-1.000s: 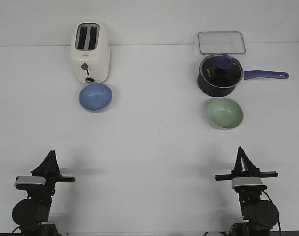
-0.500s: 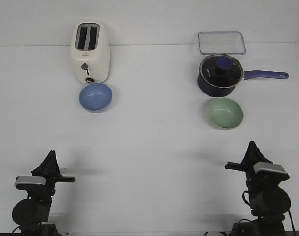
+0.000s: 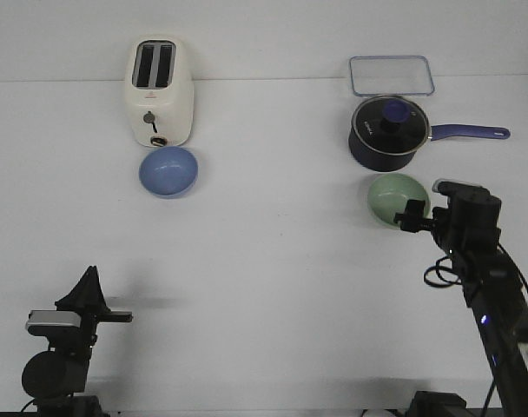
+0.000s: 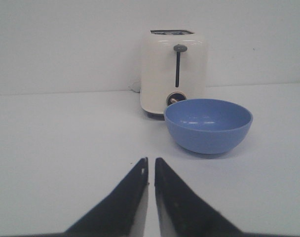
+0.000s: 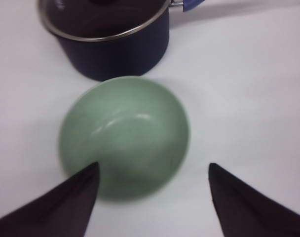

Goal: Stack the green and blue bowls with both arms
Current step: 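Reach the right gripper down to the pale green bowl and grasp its rim, then carry the green bowl toward the robot and set it down mid-table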

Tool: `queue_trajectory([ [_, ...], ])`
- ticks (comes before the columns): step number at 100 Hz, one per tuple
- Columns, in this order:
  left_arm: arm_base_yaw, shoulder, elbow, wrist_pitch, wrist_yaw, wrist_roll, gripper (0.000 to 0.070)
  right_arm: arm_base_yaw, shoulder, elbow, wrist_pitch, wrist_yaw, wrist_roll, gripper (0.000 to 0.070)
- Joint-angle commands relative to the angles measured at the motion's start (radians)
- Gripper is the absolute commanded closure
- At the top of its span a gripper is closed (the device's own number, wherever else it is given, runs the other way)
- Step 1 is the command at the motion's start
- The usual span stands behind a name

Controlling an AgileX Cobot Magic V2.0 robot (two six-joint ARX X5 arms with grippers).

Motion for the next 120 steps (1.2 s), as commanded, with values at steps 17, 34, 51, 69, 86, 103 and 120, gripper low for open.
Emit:
queue_trajectory([
  [17,0.001,-0.001,-0.020,0.011,-0.002,0.005,0.0686,-0.045,0.307,0.173,0.002,-0.005,-0.031,0.0208],
  [34,0.001,-0.001,-0.020,0.011,-0.002,0.005,0.0686,-0.068,0.466,0.246,0.002,-0.009,-0.036,0.0209],
  [51,0.001,-0.001,-0.020,0.011,-0.002,0.005,0.0686,-0.080,0.550,0.267,0.002,-0.015,-0.036,0.0307],
  [69,0.001,-0.001,-0.020,0.011,-0.002,0.005,0.0685,-0.087,0.572,0.269,0.002,-0.048,-0.044,0.0700],
  [86,0.001,-0.001,-0.020,0.011,-0.002,0.005,0.0685,-0.087,0.543,0.304,-0.037,-0.085,-0.044,0.0700],
  [103,0.001,-0.001,-0.020,0.011,-0.002,0.005,0.0685,-0.087,0.415,0.311,-0.067,-0.189,-0.042,0.0700],
  [120,0.001,-0.001,-0.020,0.011,-0.002,0.005,0.0686,-0.055,0.247,0.308,-0.178,-0.280,-0.041,0.0700],
])
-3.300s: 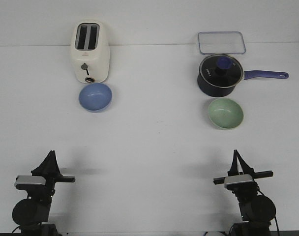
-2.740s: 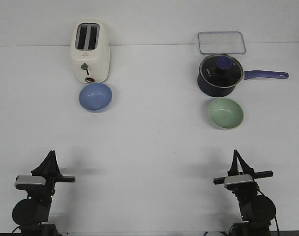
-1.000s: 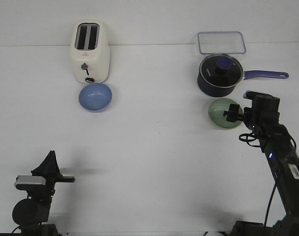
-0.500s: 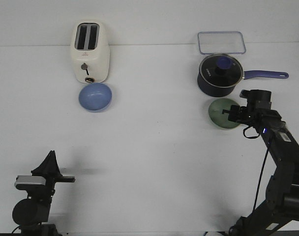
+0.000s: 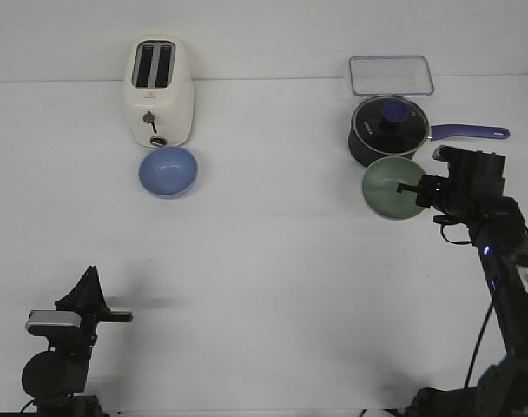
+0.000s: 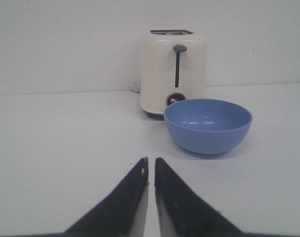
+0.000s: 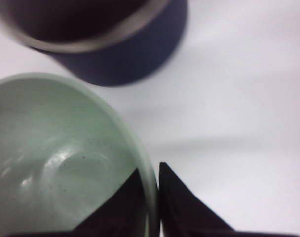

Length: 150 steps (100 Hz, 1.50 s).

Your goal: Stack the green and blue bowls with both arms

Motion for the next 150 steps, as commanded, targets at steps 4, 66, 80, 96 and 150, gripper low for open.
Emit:
queue_trajectory([
  [4,0.001,-0.001,-0.020,0.011,-0.002,0.005,0.0685,0.039,-0.071,0.012,-0.050,-0.052,-0.002,0.0700],
  [66,0.001,-0.001,-0.020,0.011,0.000,-0.127,0.0686,0.660,-0.284,-0.436,0.100,0.025,0.209,0.0700],
  [80,0.001,-0.001,-0.020,0.012,0.000,-0.258,0.0688,0.729,-0.227,-0.454,0.118,0.061,0.210,0.0700],
  [96,0.001,-0.001,-0.015,0.011,-0.001,-0.417,0.0688,0.768,-0.151,-0.455,0.142,0.064,0.211,0.0683],
  [150,0.002,0.232,0.264,-0.111,-0.003,-0.545,0.0686,0.683,-0.362,-0.440,0.143,0.064,0.183,0.0369],
])
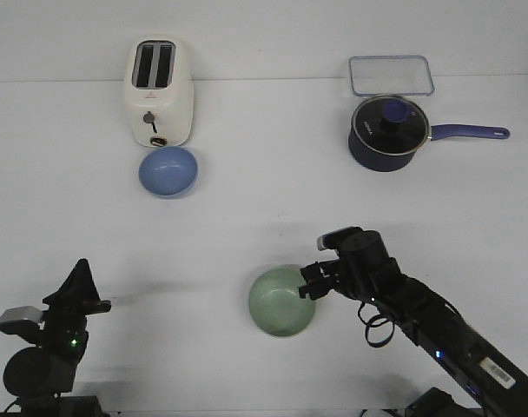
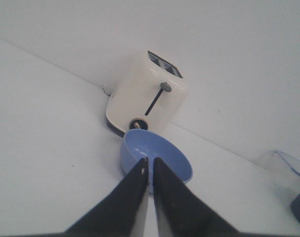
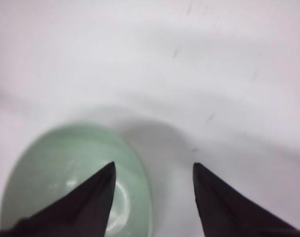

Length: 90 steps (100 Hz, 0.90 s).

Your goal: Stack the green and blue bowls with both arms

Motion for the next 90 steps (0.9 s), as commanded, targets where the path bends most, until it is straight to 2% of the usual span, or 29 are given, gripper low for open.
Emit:
queue_trajectory([
  [1,0.002,0.101,0.055,-0.006,-0.003,-0.003,0.0686,-0.013,-0.029,0.017,0.008,0.003,-0.016,0.0369],
  [15,0.002,0.406,0.214,-0.036,0.014,0.035,0.0686,-0.056,-0.104,0.017,0.007,0.003,-0.020,0.0369],
  [33,0.001,0.837,0.447,-0.038,0.142,0.093,0.0665,-0.093,-0.143,0.017,-0.011,0.003,-0.034,0.0369],
  [38,0.001,0.939,0.508,-0.039,0.174,0.114,0.0573,-0.097,-0.143,0.017,-0.023,0.003,-0.046,0.0370],
  [49,0.001,1.146,0.636,-0.040,0.214,0.132,0.0275,-0.098,-0.143,0.017,-0.044,0.004,-0.058,0.0369],
  [52,0.001,1.196,0.668,-0.040,0.216,0.132,0.0228,-0.098,-0.143,0.017,-0.044,0.003,-0.063,0.0370],
  [56,0.001,1.261,0.710,-0.039,0.216,0.132,0.0203,-0.098,-0.143,0.017,-0.044,0.004,-0.065,0.0369],
  [75,0.001,1.525,0.907,-0.050,0.241,0.130,0.0197,-0.098,-0.143,0.017,-0.044,0.005,-0.070,0.0369],
  [90,-0.009,1.685,1.055,-0.120,0.241,0.127,0.0201,-0.098,-0.143,0.017,-0.044,0.008,-0.072,0.0369],
])
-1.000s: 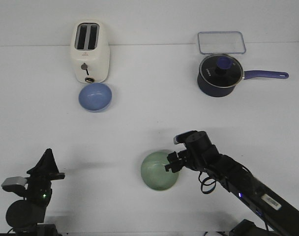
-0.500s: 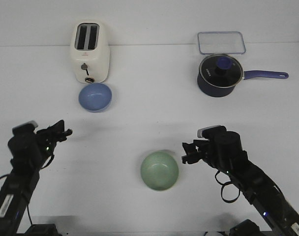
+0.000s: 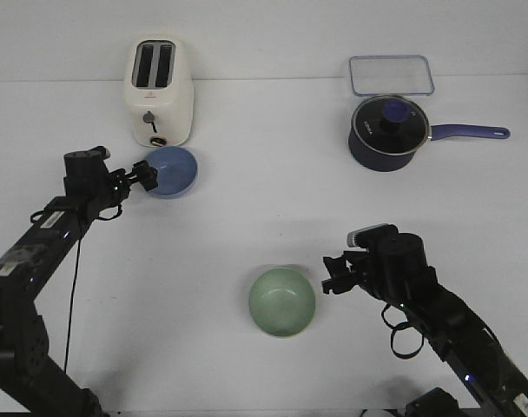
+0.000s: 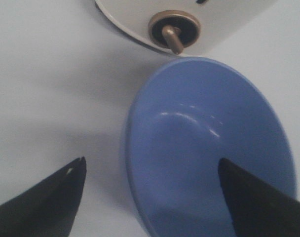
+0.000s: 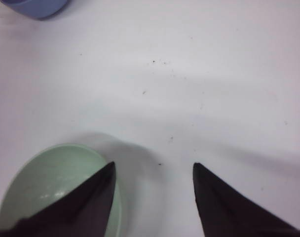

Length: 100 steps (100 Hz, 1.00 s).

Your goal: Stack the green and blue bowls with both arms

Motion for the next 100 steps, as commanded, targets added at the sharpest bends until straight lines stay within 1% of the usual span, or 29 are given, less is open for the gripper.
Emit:
queue_trajectory([
  [1,-0.008,0.067,0.067,-0.016,0.006,0.011,0.0203,0.003,0.006,0.017,0.010,0.010,-0.012,0.0369],
  [6,-0.011,0.107,0.103,-0.041,0.005,0.012,0.0226,0.003,0.006,0.017,0.009,0.024,-0.013,0.0370],
  [10,-0.012,0.131,0.124,-0.055,0.005,0.012,0.0300,0.003,0.006,0.017,0.009,0.031,-0.014,0.0370],
  [15,-0.017,0.153,0.141,-0.063,0.005,0.012,0.0437,0.002,0.006,0.017,0.009,0.038,-0.013,0.0369],
  [23,-0.018,0.161,0.143,-0.063,0.005,0.014,0.0700,0.002,0.006,0.017,0.010,0.053,-0.014,0.0370],
  [25,-0.018,0.161,0.143,-0.064,0.005,0.014,0.0698,0.001,0.006,0.017,0.010,0.056,-0.013,0.0370],
  [26,-0.018,0.161,0.143,-0.064,0.005,0.014,0.0684,0.001,0.006,0.017,0.010,0.057,-0.014,0.0370],
  [31,-0.018,0.156,0.145,-0.068,0.005,0.015,0.0686,-0.003,0.006,0.017,0.010,0.071,-0.017,0.0370],
  [41,-0.018,0.127,0.146,-0.104,0.006,0.016,0.0686,-0.030,0.006,0.016,0.010,0.148,-0.018,0.0370],
  [48,-0.018,0.085,0.146,-0.132,0.014,0.033,0.0686,-0.074,0.007,0.014,0.022,0.177,-0.017,0.0370],
  [60,-0.020,-0.026,0.146,-0.209,0.084,0.095,0.0686,-0.189,0.007,0.002,0.063,0.179,-0.031,0.0370],
  [71,-0.048,-0.143,0.146,-0.307,0.086,0.146,0.0686,-0.309,0.013,-0.027,0.107,0.177,-0.067,0.0370],
  [81,-0.086,-0.237,0.142,-0.382,0.112,0.191,0.0686,-0.402,0.022,-0.056,0.128,0.175,-0.084,0.0370],
  [89,-0.138,-0.301,0.116,-0.416,0.129,0.199,0.0686,-0.448,0.026,-0.065,0.130,0.169,-0.092,0.0370],
  [100,-0.243,-0.380,0.020,-0.412,0.153,0.192,0.0686,-0.470,0.026,-0.068,0.133,0.142,-0.091,0.0370],
])
